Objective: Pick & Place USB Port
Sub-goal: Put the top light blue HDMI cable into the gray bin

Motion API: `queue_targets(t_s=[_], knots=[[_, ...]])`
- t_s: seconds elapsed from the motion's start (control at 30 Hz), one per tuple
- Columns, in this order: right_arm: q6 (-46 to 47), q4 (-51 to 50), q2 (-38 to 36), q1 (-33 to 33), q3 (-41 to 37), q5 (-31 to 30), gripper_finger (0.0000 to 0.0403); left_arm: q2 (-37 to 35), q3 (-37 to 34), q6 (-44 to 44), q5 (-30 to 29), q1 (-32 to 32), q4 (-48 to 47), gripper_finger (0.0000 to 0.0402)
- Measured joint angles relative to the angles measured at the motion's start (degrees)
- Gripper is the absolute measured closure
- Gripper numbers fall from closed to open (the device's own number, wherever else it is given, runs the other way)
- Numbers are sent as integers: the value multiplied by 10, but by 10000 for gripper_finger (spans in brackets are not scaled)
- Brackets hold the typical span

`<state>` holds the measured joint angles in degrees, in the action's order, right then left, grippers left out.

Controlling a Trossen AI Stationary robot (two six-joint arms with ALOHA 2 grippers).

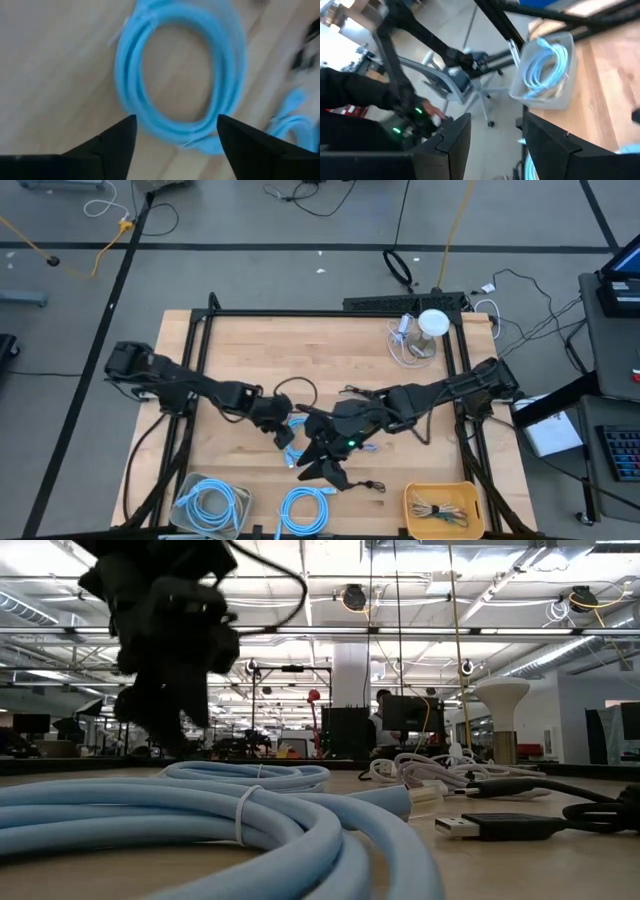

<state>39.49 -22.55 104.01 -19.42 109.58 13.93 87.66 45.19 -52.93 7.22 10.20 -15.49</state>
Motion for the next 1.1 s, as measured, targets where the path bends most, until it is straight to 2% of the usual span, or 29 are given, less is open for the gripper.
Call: queue_targets(t_s=[0.07,0.17,0.27,0.4,0.5,0.63,0.67,0.8,1.0,1.1], knots=[[-7,-9,-17,-9,0,-20,232,27,0,7,5,0,8,108],[-21,-11,-40,-19,0,-59,232,46,-1,14,-20,0,8,103],[-33,-30,-67,-31,0,-101,232,48,0,14,-52,-7,17,116],[-47,-48,-90,-40,0,-141,232,48,0,7,-58,-29,32,154],[-57,-58,-99,-48,0,-169,232,48,0,-1,-58,-44,27,212],[-62,-60,-99,-52,0,-176,232,48,0,9,-35,-59,27,357],[-62,-64,-98,-53,0,-177,232,48,0,12,-29,-62,28,378],[-66,-73,-99,-54,-5,-187,232,47,0,14,-19,-64,30,398],[-50,-56,-102,-54,-48,-185,232,2,24,23,-44,-55,-28,400],[-38,-34,-103,-54,-68,-184,232,-15,36,52,-39,-57,-50,395]])
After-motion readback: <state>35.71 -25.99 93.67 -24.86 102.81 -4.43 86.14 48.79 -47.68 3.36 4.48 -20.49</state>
